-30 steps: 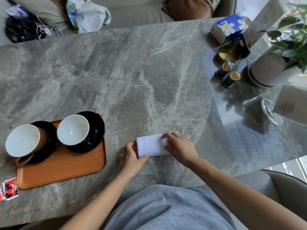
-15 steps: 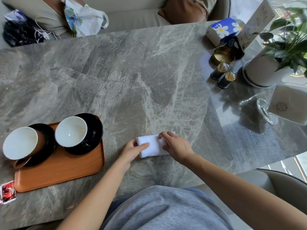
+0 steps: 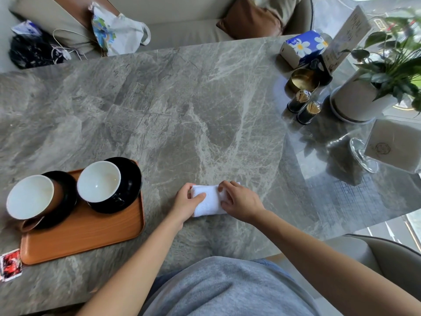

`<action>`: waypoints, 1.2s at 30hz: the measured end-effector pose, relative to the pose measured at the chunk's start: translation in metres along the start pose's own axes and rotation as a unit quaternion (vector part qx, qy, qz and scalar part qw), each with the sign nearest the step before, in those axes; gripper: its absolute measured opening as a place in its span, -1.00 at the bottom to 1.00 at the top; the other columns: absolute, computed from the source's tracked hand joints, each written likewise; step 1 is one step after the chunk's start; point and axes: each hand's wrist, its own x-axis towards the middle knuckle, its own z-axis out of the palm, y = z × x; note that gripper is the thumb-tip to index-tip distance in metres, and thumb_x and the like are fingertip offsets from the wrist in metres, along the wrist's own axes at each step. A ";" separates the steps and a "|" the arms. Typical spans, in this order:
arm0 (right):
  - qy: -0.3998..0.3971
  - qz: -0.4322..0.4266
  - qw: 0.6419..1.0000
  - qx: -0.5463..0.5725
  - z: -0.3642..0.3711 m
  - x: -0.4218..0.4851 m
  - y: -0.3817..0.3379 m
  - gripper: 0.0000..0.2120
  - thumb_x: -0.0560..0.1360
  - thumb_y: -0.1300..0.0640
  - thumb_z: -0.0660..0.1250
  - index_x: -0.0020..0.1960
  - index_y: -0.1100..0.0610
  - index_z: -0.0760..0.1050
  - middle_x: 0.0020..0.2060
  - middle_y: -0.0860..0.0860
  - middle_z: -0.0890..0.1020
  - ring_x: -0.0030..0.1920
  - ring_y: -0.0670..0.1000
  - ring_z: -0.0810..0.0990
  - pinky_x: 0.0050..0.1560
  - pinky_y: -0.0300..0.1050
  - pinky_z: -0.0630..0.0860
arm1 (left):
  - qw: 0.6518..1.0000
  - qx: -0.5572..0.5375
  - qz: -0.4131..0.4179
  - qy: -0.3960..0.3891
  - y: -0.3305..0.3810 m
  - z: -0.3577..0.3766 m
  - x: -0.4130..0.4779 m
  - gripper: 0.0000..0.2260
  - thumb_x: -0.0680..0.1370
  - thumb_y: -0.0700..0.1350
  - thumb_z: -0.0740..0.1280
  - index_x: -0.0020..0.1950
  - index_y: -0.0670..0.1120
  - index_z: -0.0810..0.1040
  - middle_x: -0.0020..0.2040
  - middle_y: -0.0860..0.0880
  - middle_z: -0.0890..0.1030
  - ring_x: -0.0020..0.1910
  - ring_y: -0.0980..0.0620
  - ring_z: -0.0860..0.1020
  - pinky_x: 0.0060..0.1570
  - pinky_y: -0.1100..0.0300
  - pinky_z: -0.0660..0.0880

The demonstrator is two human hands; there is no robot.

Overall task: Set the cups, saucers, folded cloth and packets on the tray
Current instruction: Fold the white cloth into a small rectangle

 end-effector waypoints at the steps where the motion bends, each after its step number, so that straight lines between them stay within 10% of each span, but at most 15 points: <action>1: 0.006 0.005 1.000 0.030 -0.002 0.000 0.001 -0.72 0.46 0.08 0.25 0.16 0.04 0.39 -0.03 0.00 0.56 -0.14 0.11 0.55 -0.28 -0.09 0.41 | 1.000 0.003 0.014 -0.002 0.001 -0.001 0.000 -0.87 0.51 -0.24 0.33 0.00 -0.06 0.47 -0.07 -0.06 0.55 -0.11 0.02 0.50 -0.15 0.17 0.44; 12: 0.084 0.070 0.975 0.192 -0.007 0.001 0.019 -0.73 0.42 0.08 0.39 0.10 -0.02 0.45 -0.32 -0.06 0.51 -0.30 -0.04 0.49 -0.30 -0.10 0.43 | 0.992 0.042 0.106 -0.061 0.013 -0.005 0.002 -0.85 0.52 -0.21 0.33 -0.05 0.06 0.53 -0.11 -0.02 0.55 -0.13 0.07 0.49 -0.11 0.23 0.43; 23: 0.126 0.076 0.925 0.350 -0.007 -0.004 0.027 -0.83 0.45 0.24 0.38 -0.09 -0.03 0.58 -0.11 0.07 0.53 -0.20 -0.07 0.52 -0.09 -0.29 0.43 | 0.980 0.067 0.123 -0.140 0.029 -0.020 -0.010 -0.89 0.56 -0.19 0.27 0.06 -0.05 0.51 -0.12 0.03 0.50 -0.15 0.14 0.45 -0.18 0.38 0.39; 29: 0.096 0.138 0.848 0.502 -0.013 -0.007 0.020 -0.81 0.45 0.15 0.42 0.01 -0.09 0.56 0.01 0.02 0.62 -0.06 -0.07 0.58 -0.06 -0.19 0.50 | 0.978 0.041 0.112 -0.170 0.041 -0.028 -0.016 -0.90 0.57 -0.13 0.27 0.05 0.04 0.51 -0.10 0.06 0.51 -0.17 0.20 0.47 -0.19 0.36 0.41; 36: -0.121 0.227 0.712 0.653 -0.018 -0.011 0.021 -0.44 0.32 -0.28 0.42 0.21 0.00 0.51 0.02 0.01 0.69 0.04 0.05 0.67 -0.12 -0.07 0.62 | 0.978 -0.051 0.076 -0.186 0.046 -0.036 -0.018 -0.90 0.55 -0.11 0.29 0.02 0.06 0.53 -0.06 0.08 0.54 -0.16 0.26 0.54 -0.26 0.41 0.47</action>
